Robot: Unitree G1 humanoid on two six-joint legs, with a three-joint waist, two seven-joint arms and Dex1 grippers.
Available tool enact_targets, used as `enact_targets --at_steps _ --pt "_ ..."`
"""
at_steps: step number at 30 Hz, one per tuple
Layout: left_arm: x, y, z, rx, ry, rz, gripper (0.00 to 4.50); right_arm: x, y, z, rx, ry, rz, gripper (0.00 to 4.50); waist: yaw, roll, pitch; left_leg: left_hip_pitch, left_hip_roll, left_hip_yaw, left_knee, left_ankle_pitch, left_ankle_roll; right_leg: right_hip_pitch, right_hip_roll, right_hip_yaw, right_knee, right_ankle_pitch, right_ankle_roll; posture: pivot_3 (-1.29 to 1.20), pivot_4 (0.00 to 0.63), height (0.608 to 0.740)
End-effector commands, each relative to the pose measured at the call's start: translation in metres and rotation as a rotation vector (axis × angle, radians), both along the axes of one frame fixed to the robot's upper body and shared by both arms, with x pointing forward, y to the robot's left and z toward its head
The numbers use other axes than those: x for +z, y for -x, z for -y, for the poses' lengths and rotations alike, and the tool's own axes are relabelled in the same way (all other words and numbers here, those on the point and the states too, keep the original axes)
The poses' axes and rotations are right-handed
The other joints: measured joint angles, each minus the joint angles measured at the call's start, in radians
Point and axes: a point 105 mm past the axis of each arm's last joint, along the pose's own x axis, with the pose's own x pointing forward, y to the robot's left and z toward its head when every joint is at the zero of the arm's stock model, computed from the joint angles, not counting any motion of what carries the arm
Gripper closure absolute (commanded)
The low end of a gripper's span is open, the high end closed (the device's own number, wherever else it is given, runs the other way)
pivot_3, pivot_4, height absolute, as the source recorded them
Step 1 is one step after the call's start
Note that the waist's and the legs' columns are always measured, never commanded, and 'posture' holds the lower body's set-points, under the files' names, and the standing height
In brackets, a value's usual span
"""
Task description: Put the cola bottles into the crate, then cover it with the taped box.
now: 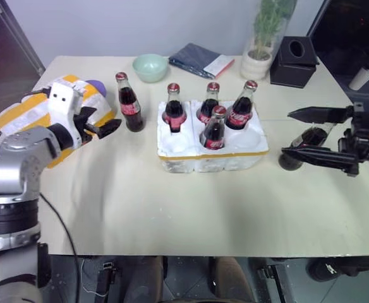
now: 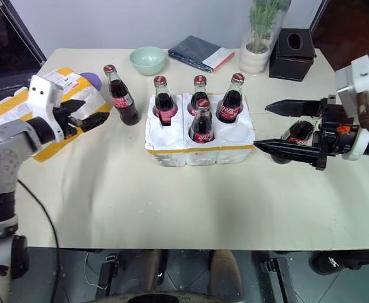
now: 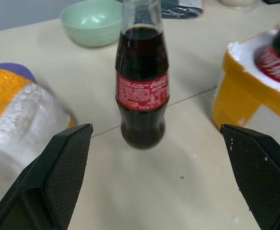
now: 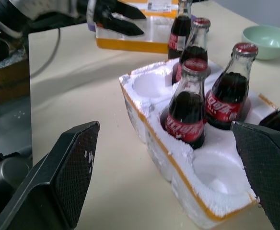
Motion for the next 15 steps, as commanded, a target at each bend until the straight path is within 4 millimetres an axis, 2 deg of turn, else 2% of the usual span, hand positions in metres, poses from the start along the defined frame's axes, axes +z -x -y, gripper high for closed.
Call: enact_targets --at_steps 1,6,9,15 --pt "0.012 -0.014 0.011 -0.017 -0.017 0.073 0.03 0.01 0.003 -0.002 0.012 0.01 0.045 0.0 -0.003 0.0 0.0 0.0 0.0 0.0 0.0 0.0 0.0 0.0 0.0 0.0 0.0 0.0 0.0 0.0 0.15 0.74" --pt "0.009 -0.038 0.017 -0.004 -0.035 0.09 0.03 0.011 0.004 -0.006 0.019 0.004 0.048 0.0 -0.009 0.0 0.0 0.0 0.0 0.001 0.0 0.0 0.0 0.0 0.0 0.0 0.0 0.0 0.0 0.0 0.15 0.74" --pt "0.016 -0.052 0.018 0.028 -0.029 0.112 0.03 0.011 0.004 -0.005 0.007 -0.002 0.05 0.0 -0.009 0.0 0.0 0.0 0.0 0.001 0.0 0.0 0.0 0.0 0.0 0.0 0.0 0.0 0.0 0.0 0.15 0.74" --pt "0.016 -0.063 0.025 0.019 -0.028 0.109 0.03 0.013 0.005 -0.001 -0.029 -0.02 0.06 0.0 -0.008 0.0 0.0 0.0 0.0 0.001 0.0 0.0 0.0 0.0 0.0 0.0 0.0 0.0 0.0 0.0 0.15 0.74"
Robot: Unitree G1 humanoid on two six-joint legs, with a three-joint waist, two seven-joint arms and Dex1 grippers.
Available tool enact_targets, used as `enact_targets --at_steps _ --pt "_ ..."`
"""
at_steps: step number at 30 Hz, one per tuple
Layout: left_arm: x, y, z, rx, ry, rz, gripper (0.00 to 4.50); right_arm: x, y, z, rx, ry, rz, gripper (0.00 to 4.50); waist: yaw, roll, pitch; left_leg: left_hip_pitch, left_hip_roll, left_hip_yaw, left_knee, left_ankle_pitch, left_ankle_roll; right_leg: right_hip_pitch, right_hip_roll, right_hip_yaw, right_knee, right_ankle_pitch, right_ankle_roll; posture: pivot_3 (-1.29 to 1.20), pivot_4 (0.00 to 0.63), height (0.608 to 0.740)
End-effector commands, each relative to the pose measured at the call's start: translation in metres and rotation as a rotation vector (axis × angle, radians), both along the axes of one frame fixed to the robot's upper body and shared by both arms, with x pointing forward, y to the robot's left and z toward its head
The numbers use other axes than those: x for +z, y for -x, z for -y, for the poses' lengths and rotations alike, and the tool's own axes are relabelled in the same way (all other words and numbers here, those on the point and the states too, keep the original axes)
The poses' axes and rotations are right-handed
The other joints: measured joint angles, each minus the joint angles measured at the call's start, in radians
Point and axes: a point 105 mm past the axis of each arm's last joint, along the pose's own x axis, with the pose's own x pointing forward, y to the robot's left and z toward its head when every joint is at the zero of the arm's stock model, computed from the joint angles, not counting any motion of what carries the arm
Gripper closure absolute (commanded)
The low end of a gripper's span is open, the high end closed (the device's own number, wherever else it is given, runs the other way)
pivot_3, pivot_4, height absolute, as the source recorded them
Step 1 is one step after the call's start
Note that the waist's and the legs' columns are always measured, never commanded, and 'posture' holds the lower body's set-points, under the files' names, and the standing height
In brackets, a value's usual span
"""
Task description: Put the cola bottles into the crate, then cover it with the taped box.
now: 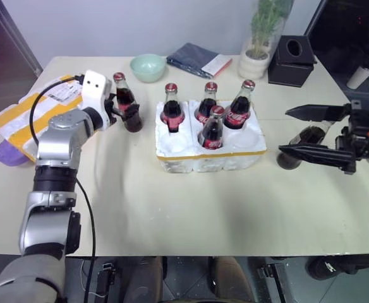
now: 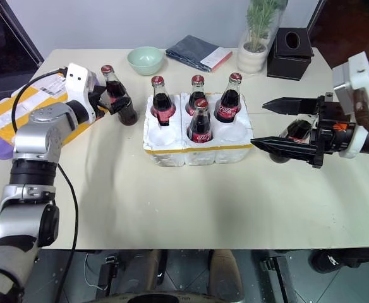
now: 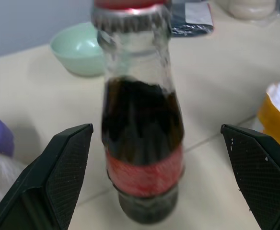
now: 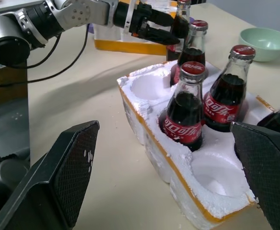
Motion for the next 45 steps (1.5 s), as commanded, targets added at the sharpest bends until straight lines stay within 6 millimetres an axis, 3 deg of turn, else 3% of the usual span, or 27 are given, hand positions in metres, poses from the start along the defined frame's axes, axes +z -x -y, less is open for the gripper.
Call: enact_targets --at_steps 1,7,10,12,13,17,24,27,30,32,35,39,45 --pt "0.007 -0.005 0.004 -0.009 -0.017 0.034 0.03 0.012 0.007 0.001 -0.008 -0.009 0.057 0.0 0.0 0.0 0.0 0.0 0.0 0.0 0.0 0.0 0.0 0.0 0.0 0.0 0.0 0.0 0.0 0.0 0.15 0.74" --pt "-0.017 -0.02 0.006 0.021 -0.003 -0.062 0.03 0.013 0.008 0.002 -0.027 -0.013 0.072 0.0 0.0 0.0 0.0 0.0 0.0 0.0 0.0 0.0 0.0 0.0 0.0 0.0 0.0 0.001 0.001 0.0 0.15 0.74" --pt "-0.02 -0.025 0.004 0.035 -0.007 -0.067 0.03 0.015 0.007 0.003 -0.038 -0.02 0.081 0.0 0.0 0.0 0.0 0.0 0.0 0.0 0.0 0.0 0.0 0.0 0.0 0.0 0.0 0.001 0.001 0.0 0.15 0.74" --pt "-0.016 -0.027 0.005 0.028 -0.003 -0.053 0.03 0.016 0.008 0.003 -0.043 -0.024 0.083 0.0 -0.001 0.0 0.0 0.0 0.0 0.0 0.0 0.0 0.0 0.0 0.0 0.0 0.0 0.001 0.001 0.0 0.15 0.74" --pt "-0.013 -0.027 0.005 0.021 0.003 -0.047 0.27 0.015 0.008 0.003 -0.045 -0.025 0.084 0.0 -0.001 0.0 0.0 0.0 0.0 0.0 0.0 0.0 0.0 0.0 0.0 0.0 0.0 0.001 0.001 0.0 0.15 0.74" --pt "-0.006 -0.026 0.003 -0.007 -0.009 -0.024 1.78 0.013 0.009 0.003 -0.049 -0.025 0.08 0.0 0.0 0.0 0.0 0.0 0.0 0.0 0.0 0.0 0.0 0.0 0.0 0.0 0.0 0.001 0.001 0.0 0.15 0.74" --pt "0.016 -0.012 -0.016 -0.044 -0.019 0.007 1.75 0.009 0.01 0.005 -0.058 -0.028 0.067 0.0 -0.014 -0.001 0.001 -0.001 0.0 0.0 0.0 0.0 0.0 -0.002 0.0 0.0 0.0 0.001 0.001 0.0 0.15 0.74" --pt "0.038 0.01 -0.017 -0.169 0.056 0.01 1.75 0.006 0.01 0.005 -0.06 -0.027 0.062 0.0 -0.019 -0.001 0.001 -0.002 0.0 0.0 -0.001 0.0 0.0 -0.002 0.0 0.0 0.0 0.001 0.001 0.0 0.15 0.74" --pt "0.06 0.052 -0.005 -0.415 0.118 -0.022 1.75 0.005 0.01 0.006 -0.062 -0.024 0.053 0.0 -0.023 -0.001 0.001 -0.003 0.0 0.0 -0.001 0.0 0.0 -0.004 0.0 0.0 0.0 0.001 0.001 0.0 0.15 0.74" --pt "0.07 0.091 0.006 -0.634 0.109 -0.067 1.75 0.004 0.009 0.007 -0.065 -0.022 0.05 0.0 -0.025 -0.001 0.001 -0.004 0.0 -0.001 -0.001 0.0 0.0 -0.006 0.0 0.0 0.001 0.001 0.001 0.0 0.15 0.74" --pt "0.074 0.118 0.016 -0.787 0.086 -0.109 1.75 0.003 0.008 0.008 -0.069 -0.02 0.048 0.0 -0.02 -0.001 0.001 -0.004 0.0 0.0 -0.001 0.0 0.0 -0.005 0.0 0.0 0.001 0.001 0.001 0.0 0.15 0.74" --pt "0.073 0.115 0.041 -0.819 0.053 -0.094 1.75 0.003 0.007 0.008 -0.073 -0.022 0.048 0.0 -0.009 -0.001 0.001 -0.002 0.0 -0.001 0.001 0.0 0.0 -0.001 0.0 -0.001 0.0 0.0 0.0 0.0 0.15 0.74" --pt "0.05 0.083 0.078 -0.775 -0.027 -0.042 1.75 0.003 0.007 0.007 -0.08 -0.026 0.052 0.0 -0.015 -0.001 0.001 -0.001 0.0 -0.001 0.002 0.0 0.0 0.0 0.0 0.0 0.0 0.001 0.001 0.0 0.15 0.74"
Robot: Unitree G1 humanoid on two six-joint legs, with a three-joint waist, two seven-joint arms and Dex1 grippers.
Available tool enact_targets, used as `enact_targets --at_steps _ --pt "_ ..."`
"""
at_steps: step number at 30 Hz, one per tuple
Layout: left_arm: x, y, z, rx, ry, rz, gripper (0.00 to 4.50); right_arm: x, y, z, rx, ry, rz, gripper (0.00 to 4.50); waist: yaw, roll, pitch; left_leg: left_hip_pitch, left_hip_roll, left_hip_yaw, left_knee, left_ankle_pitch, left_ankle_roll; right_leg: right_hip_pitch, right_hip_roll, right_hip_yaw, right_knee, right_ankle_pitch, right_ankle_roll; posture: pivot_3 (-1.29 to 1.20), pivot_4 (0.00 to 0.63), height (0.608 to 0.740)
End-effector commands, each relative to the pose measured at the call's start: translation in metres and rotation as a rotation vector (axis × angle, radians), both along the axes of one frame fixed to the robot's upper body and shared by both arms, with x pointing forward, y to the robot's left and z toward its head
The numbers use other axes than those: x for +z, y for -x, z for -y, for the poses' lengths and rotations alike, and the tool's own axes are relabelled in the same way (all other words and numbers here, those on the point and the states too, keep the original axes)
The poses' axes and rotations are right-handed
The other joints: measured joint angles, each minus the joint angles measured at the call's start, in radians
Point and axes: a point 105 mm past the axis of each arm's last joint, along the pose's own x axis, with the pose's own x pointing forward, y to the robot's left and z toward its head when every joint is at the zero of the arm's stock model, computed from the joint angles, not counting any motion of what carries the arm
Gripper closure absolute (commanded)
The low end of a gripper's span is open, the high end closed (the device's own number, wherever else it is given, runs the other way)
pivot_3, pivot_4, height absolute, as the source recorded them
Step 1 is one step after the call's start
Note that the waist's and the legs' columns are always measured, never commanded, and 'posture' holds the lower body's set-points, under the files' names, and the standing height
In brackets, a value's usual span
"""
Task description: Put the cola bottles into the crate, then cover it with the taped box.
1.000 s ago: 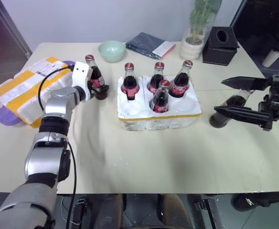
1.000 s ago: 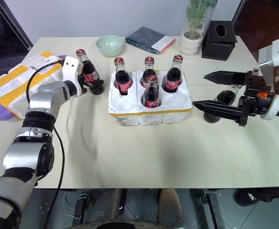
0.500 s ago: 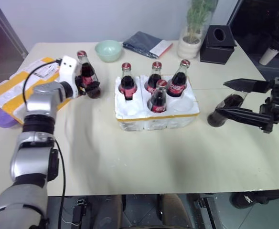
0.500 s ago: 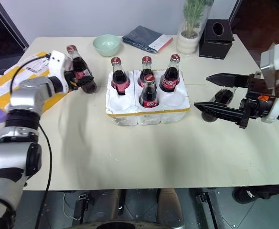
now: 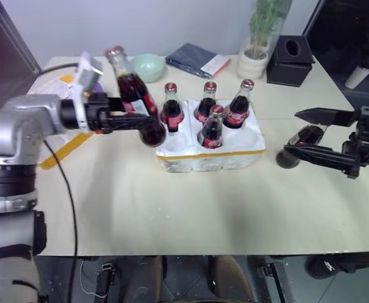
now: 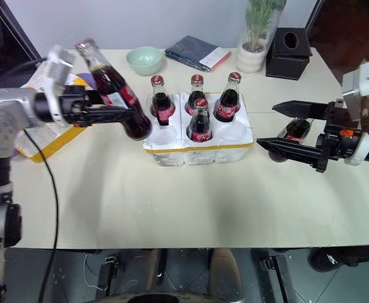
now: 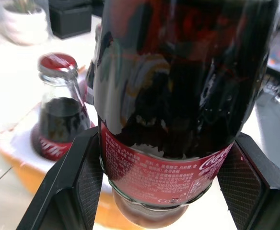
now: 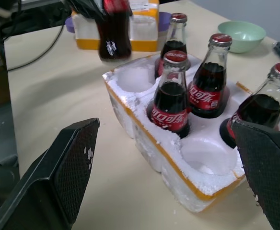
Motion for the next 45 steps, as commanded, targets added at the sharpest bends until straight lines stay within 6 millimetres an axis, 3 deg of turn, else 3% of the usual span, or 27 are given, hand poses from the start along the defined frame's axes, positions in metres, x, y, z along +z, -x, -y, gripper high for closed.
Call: enact_targets --at_steps 1,6,10,12,14,19,21,26,30,33,35,39,45 --pt "0.015 -0.01 0.013 0.016 -0.014 0.133 1.75 0.009 0.004 -0.002 0.003 0.0 0.051 0.0 -0.002 0.0 0.0 0.0 0.0 0.0 0.0 0.0 0.0 0.0 0.0 0.0 0.0 0.0 0.0 0.0 0.15 0.74" --pt "-0.003 -0.014 0.027 -0.021 -0.062 0.138 1.75 0.008 0.004 -0.001 -0.014 -0.008 0.051 0.0 -0.002 0.0 0.0 0.0 0.0 0.0 -0.002 0.0 0.0 -0.003 0.0 0.0 0.001 0.0 0.0 0.0 0.15 0.74" --pt "-0.019 -0.012 0.025 -0.046 -0.165 0.154 1.75 0.005 0.004 0.001 -0.032 -0.012 0.049 0.0 0.005 0.0 0.0 0.0 -0.001 0.0 0.0 0.0 0.0 -0.001 0.0 0.0 0.0 0.0 0.0 0.0 0.15 0.74" --pt "-0.024 -0.012 0.022 -0.049 -0.201 0.163 0.72 0.003 0.004 0.002 -0.039 -0.015 0.047 0.0 0.001 0.0 0.0 -0.001 -0.001 0.0 0.0 0.0 0.0 -0.001 0.0 0.001 -0.001 0.0 0.0 0.0 0.15 0.74" --pt "-0.027 -0.011 0.021 -0.057 -0.214 0.165 0.05 0.002 0.004 0.002 -0.043 -0.018 0.047 0.0 -0.001 0.0 0.0 0.0 0.0 0.0 -0.001 0.0 0.0 -0.001 0.0 0.0 0.0 0.0 0.0 0.0 0.15 0.74" --pt "-0.028 -0.009 0.024 -0.064 -0.186 0.163 0.05 -0.005 0.004 0.005 -0.056 -0.005 0.04 0.0 -0.003 0.001 0.0 0.0 0.0 0.0 -0.001 0.0 0.0 -0.001 0.0 0.0 0.0 0.0 0.0 0.0 0.15 0.74" --pt "-0.02 -0.005 0.023 -0.07 -0.133 0.153 0.05 -0.013 0.005 0.01 -0.075 0.027 0.025 0.0 -0.002 0.001 0.0 0.0 0.0 0.0 -0.001 0.0 0.0 -0.001 0.0 0.0 0.0 0.0 0.0 0.0 0.15 0.74" --pt "0.012 0.023 0.0 -0.12 -0.043 0.119 0.05 -0.027 0.017 0.031 -0.148 0.041 -0.03 0.0 -0.003 0.0 0.0 0.0 0.0 0.0 -0.002 0.0 0.0 -0.001 0.0 0.0 0.001 0.0 0.0 0.0 0.15 0.74" --pt "0.043 0.073 -0.021 -0.256 -0.015 0.042 0.05 -0.045 0.033 0.05 -0.254 0.005 -0.093 0.0 -0.006 0.001 0.0 0.001 0.0 0.0 -0.003 0.0 0.001 -0.001 0.0 0.0 0.001 0.0 0.0 0.0 0.15 0.74" --pt "0.044 0.101 -0.021 -0.35 -0.049 0.0 0.05 -0.06 0.037 0.06 -0.337 -0.025 -0.13 0.0 -0.004 0.001 -0.001 0.003 0.0 0.0 -0.003 0.0 0.001 0.001 0.0 0.0 0.0 -0.001 0.0 0.0 0.15 0.74" --pt "0.034 0.102 -0.015 -0.341 -0.1 0.013 0.05 -0.065 0.031 0.067 -0.416 -0.058 -0.128 0.0 -0.002 0.001 -0.001 0.003 0.0 0.0 -0.002 0.0 0.001 0.003 0.0 0.0 -0.001 -0.003 -0.003 0.0 0.15 0.74" --pt "0.014 0.081 0.005 -0.268 -0.117 0.06 0.05 -0.08 0.001 0.08 -0.618 -0.155 -0.096 0.0 0.0 -0.001 -0.002 0.005 0.0 0.0 0.001 0.0 0.0 0.007 0.0 0.0 -0.002 -0.002 -0.005 0.0 0.15 0.74" --pt "0.008 0.065 0.027 -0.232 -0.074 0.116 0.05 -0.095 -0.033 0.083 -0.787 -0.251 -0.059 0.0 -0.004 0.0 -0.002 0.002 0.0 0.0 -0.002 0.0 0.0 0.001 0.0 0.001 0.0 -0.001 -0.003 0.0 0.15 0.74"
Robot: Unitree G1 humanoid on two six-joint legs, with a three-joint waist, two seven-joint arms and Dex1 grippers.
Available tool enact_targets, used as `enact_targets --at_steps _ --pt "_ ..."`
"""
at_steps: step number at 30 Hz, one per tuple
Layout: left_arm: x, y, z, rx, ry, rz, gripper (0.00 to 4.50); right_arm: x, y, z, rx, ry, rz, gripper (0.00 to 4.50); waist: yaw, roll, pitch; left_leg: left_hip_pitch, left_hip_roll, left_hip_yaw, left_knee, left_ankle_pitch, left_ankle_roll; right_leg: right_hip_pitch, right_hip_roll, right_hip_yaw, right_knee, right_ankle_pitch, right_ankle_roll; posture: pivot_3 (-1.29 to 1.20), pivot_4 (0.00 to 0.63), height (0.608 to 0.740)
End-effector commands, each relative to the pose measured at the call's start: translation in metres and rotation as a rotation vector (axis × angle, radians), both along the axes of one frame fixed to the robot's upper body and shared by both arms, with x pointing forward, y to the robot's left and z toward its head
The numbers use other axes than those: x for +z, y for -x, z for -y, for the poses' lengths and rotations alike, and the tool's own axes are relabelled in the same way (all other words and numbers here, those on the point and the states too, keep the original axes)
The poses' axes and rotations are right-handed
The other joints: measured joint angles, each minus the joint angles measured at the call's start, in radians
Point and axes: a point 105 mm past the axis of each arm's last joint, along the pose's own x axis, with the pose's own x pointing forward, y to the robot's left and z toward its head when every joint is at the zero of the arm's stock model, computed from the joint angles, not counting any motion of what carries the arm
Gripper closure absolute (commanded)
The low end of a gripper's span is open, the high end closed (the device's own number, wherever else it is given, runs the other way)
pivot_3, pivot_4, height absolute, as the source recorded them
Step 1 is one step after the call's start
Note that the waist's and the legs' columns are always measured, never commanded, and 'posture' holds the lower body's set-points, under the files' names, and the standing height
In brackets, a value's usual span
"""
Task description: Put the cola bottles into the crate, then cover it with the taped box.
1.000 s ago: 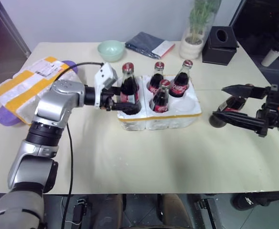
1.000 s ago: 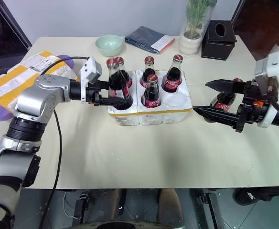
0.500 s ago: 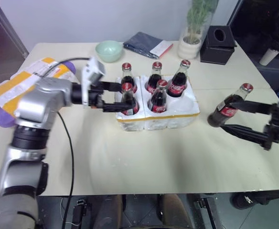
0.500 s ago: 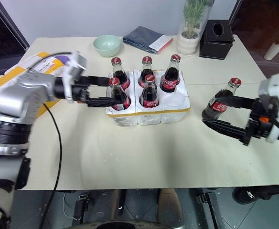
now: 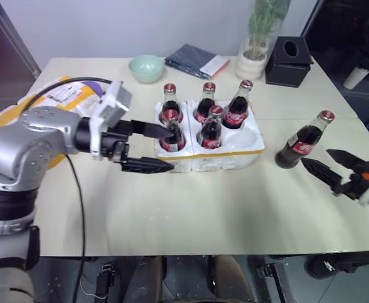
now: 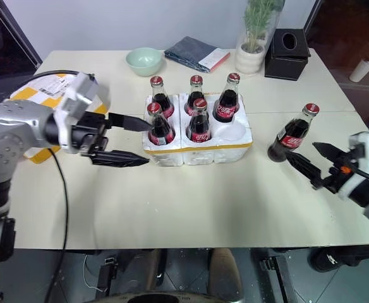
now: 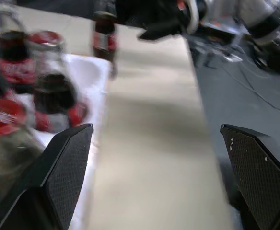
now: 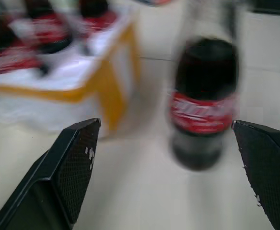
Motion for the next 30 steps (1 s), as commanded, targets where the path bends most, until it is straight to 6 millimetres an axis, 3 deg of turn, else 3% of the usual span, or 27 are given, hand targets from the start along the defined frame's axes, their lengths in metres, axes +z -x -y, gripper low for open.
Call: enact_targets --at_steps 1,4,16,21,25,28,30 --pt "0.009 -0.002 0.008 0.003 0.016 0.086 0.05 0.005 -0.015 0.005 -0.088 -0.004 0.06 0.0 -0.003 0.0 0.0 0.0 0.0 0.0 -0.001 0.0 0.0 -0.001 0.0 0.0 0.001 0.001 0.002 0.0 0.15 0.74" --pt "0.006 -0.001 0.011 -0.001 0.016 0.092 0.05 0.001 -0.026 0.01 -0.129 -0.013 0.06 0.0 -0.005 0.001 0.0 0.0 0.0 0.0 -0.002 0.0 0.0 -0.002 0.001 0.0 0.001 0.001 0.002 0.0 0.15 0.74" --pt "0.013 -0.002 0.014 -0.009 0.038 0.109 0.05 -0.009 -0.061 0.0 -0.113 -0.074 0.065 0.0 -0.003 0.001 0.0 0.0 0.0 0.0 -0.001 0.0 0.0 -0.001 0.001 0.0 0.001 0.001 0.002 0.0 0.15 0.74" --pt "0.016 -0.003 0.014 -0.008 0.045 0.117 0.05 -0.011 -0.068 0.004 -0.136 -0.08 0.072 0.0 -0.003 0.001 0.0 0.0 0.0 0.0 -0.001 0.0 0.0 -0.001 0.001 0.0 0.001 0.001 0.002 0.0 0.15 0.74" --pt "0.017 -0.004 0.014 0.0 0.047 0.122 0.0 -0.006 -0.068 0.002 -0.128 -0.03 0.1 1.71 -0.004 0.001 0.0 0.0 0.0 0.0 -0.001 0.0 0.0 -0.001 0.001 0.0 0.001 0.001 0.002 0.0 0.15 0.74" --pt "0.018 -0.005 0.013 0.006 0.053 0.125 0.0 0.002 -0.067 -0.001 -0.119 -0.002 0.127 1.69 -0.005 0.001 0.0 0.0 0.0 0.0 -0.001 0.0 0.0 -0.001 0.001 0.0 0.001 0.001 0.002 0.0 0.15 0.74" --pt "0.018 -0.006 0.012 0.011 0.054 0.124 0.0 0.019 -0.065 -0.005 -0.101 0.008 0.183 1.69 -0.005 0.002 0.0 0.0 0.0 0.0 -0.001 0.0 0.0 -0.001 0.001 0.0 0.001 0.001 0.002 0.0 0.15 0.74"
